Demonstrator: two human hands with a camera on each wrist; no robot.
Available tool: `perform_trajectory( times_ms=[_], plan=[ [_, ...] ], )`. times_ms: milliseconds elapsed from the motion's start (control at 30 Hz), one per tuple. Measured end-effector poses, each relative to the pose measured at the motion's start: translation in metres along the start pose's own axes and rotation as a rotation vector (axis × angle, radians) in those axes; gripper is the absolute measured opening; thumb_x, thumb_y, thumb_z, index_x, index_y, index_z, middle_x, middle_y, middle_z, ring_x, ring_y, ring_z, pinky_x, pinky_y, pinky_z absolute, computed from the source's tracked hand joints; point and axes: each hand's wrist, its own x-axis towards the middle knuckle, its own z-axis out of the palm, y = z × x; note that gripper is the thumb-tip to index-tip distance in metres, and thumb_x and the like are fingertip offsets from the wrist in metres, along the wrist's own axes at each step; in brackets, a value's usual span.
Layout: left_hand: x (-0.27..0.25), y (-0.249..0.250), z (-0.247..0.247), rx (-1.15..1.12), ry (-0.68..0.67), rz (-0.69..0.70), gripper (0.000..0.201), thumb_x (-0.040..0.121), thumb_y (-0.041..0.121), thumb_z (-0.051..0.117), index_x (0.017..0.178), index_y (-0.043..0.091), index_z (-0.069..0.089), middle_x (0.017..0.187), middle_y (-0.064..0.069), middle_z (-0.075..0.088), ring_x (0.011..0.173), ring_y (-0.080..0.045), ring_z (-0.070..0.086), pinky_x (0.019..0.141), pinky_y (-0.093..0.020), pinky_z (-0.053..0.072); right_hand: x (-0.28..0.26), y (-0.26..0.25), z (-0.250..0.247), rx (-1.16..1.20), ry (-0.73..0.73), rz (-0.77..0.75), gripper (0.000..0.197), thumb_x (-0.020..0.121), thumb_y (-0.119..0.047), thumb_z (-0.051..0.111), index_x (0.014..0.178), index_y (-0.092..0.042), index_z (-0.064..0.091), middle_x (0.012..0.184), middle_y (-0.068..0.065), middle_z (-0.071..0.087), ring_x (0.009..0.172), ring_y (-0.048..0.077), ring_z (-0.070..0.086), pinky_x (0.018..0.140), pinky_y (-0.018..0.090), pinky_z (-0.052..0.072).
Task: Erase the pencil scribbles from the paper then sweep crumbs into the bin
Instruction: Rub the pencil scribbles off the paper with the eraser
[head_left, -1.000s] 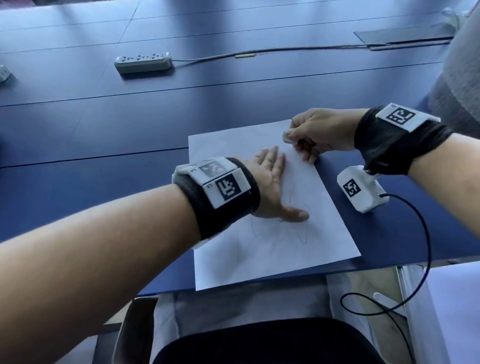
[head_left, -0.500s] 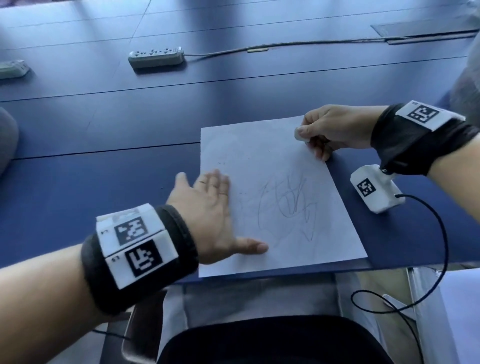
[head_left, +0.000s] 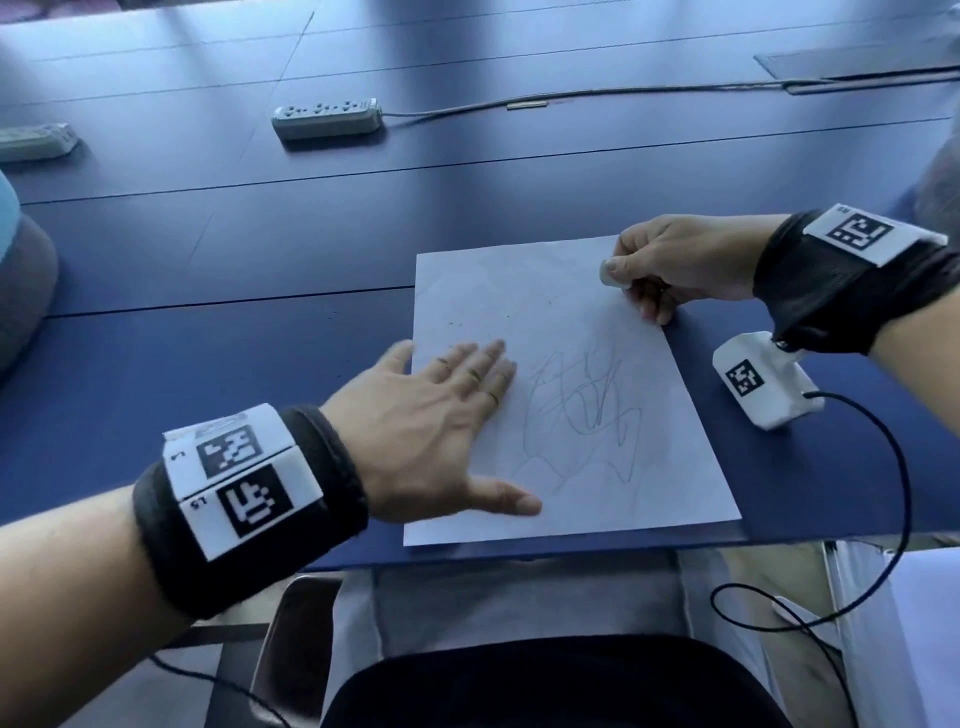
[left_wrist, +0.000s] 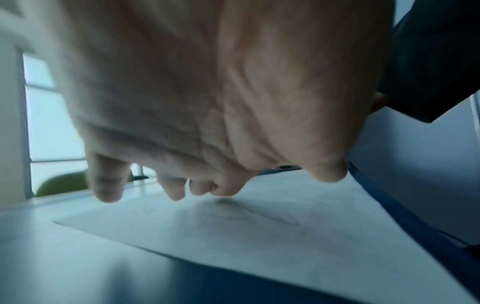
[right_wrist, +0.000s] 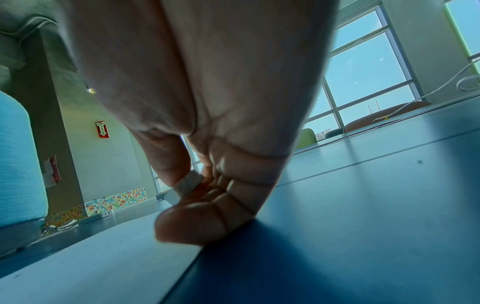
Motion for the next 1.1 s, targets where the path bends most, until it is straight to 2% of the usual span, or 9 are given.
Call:
perform_trajectory(
  times_ms=[167, 300, 367, 467, 567, 767, 867, 1000, 1100],
  plan=[
    [0.009, -0.01, -0.012, 0.092, -0.032, -0.284, 0.136, 0.061, 0.098, 0.005, 0.155, 0.0, 0.003, 0.164, -0.018, 0.005, 0.152, -0.029, 0.009, 0.117, -0.057, 0.011, 0.001, 0.001, 0.001, 0.0, 0.005, 0.0, 0.02, 0.102, -0.015, 0.048, 0.082, -0.01, 0.049, 0.072, 0.009, 0.051, 0.058, 0.023, 0.052, 0.054, 0.031, 0.046],
    [0.012, 0.024, -0.02, -0.045, 0.105, 0.233, 0.114, 0.073, 0.092, 0.018, 0.156, 0.021, -0.015, 0.163, 0.001, -0.02, 0.152, -0.017, -0.011, 0.122, -0.052, 0.0, 0.001, -0.001, 0.001, -0.004, 0.005, 0.009, 0.019, 0.101, -0.014, 0.048, 0.082, -0.009, 0.049, 0.072, 0.009, 0.051, 0.057, 0.022, 0.051, 0.053, 0.03, 0.045],
    [0.017, 0.042, -0.018, -0.071, 0.088, 0.337, 0.111, 0.076, 0.09, 0.02, 0.155, 0.023, -0.018, 0.162, 0.005, -0.024, 0.15, -0.014, -0.017, 0.122, -0.051, -0.002, 0.001, -0.001, 0.001, -0.004, 0.008, 0.01, 0.019, 0.101, -0.014, 0.048, 0.083, -0.009, 0.049, 0.072, 0.009, 0.051, 0.057, 0.022, 0.051, 0.052, 0.03, 0.046],
    [0.029, 0.028, -0.015, -0.022, 0.028, 0.078, 0.123, 0.07, 0.096, 0.019, 0.155, 0.015, -0.018, 0.163, -0.006, -0.02, 0.152, -0.018, -0.012, 0.121, -0.054, 0.004, 0.0, -0.002, 0.001, -0.003, 0.007, 0.011, 0.019, 0.101, -0.014, 0.048, 0.083, -0.01, 0.049, 0.072, 0.009, 0.051, 0.057, 0.023, 0.052, 0.053, 0.03, 0.046],
    [0.037, 0.003, -0.025, 0.052, 0.018, -0.215, 0.137, 0.061, 0.101, 0.012, 0.156, 0.003, 0.0, 0.165, -0.015, 0.004, 0.152, -0.024, 0.009, 0.117, -0.056, 0.014, 0.001, -0.001, 0.001, -0.009, 0.006, 0.015, 0.019, 0.101, -0.014, 0.048, 0.082, -0.01, 0.049, 0.072, 0.009, 0.051, 0.057, 0.023, 0.052, 0.053, 0.03, 0.046],
    [0.065, 0.034, -0.053, -0.137, 0.161, 0.096, 0.117, 0.076, 0.091, 0.025, 0.158, 0.016, -0.009, 0.166, 0.001, -0.012, 0.152, -0.013, -0.005, 0.122, -0.05, 0.005, 0.0, -0.003, 0.002, -0.013, 0.017, 0.022, 0.017, 0.101, -0.014, 0.049, 0.086, -0.008, 0.05, 0.072, 0.01, 0.05, 0.057, 0.023, 0.051, 0.053, 0.031, 0.045],
    [0.069, 0.03, -0.046, -0.089, 0.08, -0.032, 0.124, 0.072, 0.094, 0.028, 0.158, 0.01, -0.003, 0.166, -0.007, -0.005, 0.153, -0.02, 0.002, 0.121, -0.052, 0.008, 0.0, -0.004, 0.003, -0.02, 0.018, 0.02, 0.016, 0.101, -0.014, 0.048, 0.086, -0.008, 0.049, 0.072, 0.01, 0.05, 0.057, 0.023, 0.051, 0.053, 0.031, 0.044],
    [0.043, 0.015, -0.049, 0.138, -0.1, -0.236, 0.113, 0.069, 0.098, 0.016, 0.134, 0.013, 0.052, 0.139, -0.013, 0.052, 0.13, -0.034, 0.045, 0.109, -0.051, 0.031, 0.0, -0.002, 0.002, -0.024, 0.018, 0.021, 0.015, 0.102, -0.015, 0.048, 0.088, -0.008, 0.049, 0.072, 0.009, 0.051, 0.056, 0.022, 0.052, 0.053, 0.03, 0.045],
    [0.039, 0.009, -0.05, 0.158, 0.007, -0.217, 0.111, 0.073, 0.094, 0.013, 0.141, 0.013, 0.046, 0.15, -0.013, 0.042, 0.137, -0.031, 0.038, 0.111, -0.054, 0.028, 0.0, -0.003, 0.003, -0.028, 0.016, 0.021, 0.015, 0.101, -0.015, 0.049, 0.088, -0.008, 0.049, 0.073, 0.01, 0.052, 0.056, 0.022, 0.052, 0.053, 0.03, 0.045]
  ],
)
